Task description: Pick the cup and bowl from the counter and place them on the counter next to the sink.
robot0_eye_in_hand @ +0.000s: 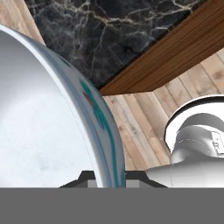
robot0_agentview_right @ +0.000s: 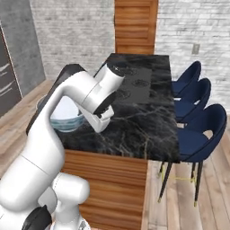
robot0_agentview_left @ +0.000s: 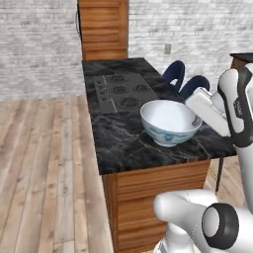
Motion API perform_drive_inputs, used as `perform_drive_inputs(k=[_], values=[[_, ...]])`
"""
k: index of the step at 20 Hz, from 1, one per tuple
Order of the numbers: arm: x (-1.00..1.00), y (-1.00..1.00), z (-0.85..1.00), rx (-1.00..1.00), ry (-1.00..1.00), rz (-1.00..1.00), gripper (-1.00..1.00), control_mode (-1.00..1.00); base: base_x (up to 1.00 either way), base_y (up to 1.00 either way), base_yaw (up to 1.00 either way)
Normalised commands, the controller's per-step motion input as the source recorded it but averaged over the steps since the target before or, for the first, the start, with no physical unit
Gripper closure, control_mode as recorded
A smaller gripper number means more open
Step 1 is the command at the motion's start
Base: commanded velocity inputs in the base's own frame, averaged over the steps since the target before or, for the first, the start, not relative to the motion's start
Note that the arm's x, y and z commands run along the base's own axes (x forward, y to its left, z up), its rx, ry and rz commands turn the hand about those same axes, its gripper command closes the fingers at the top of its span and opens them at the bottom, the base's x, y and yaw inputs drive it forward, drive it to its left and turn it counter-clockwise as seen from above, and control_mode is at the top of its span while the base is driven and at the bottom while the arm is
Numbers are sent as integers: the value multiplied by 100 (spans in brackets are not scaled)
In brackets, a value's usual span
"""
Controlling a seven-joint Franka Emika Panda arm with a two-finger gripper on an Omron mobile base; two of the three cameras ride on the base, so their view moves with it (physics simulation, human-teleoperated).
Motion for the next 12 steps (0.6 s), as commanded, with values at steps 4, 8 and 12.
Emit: perform_drive_inputs(k=[4,8,12], values=[[0,0,0,0,0,0,100,100,18,-2,46],[0,0,0,0,0,0,100,100,0,0,90],[0,0,0,0,0,0,100,100,0,-10,100]])
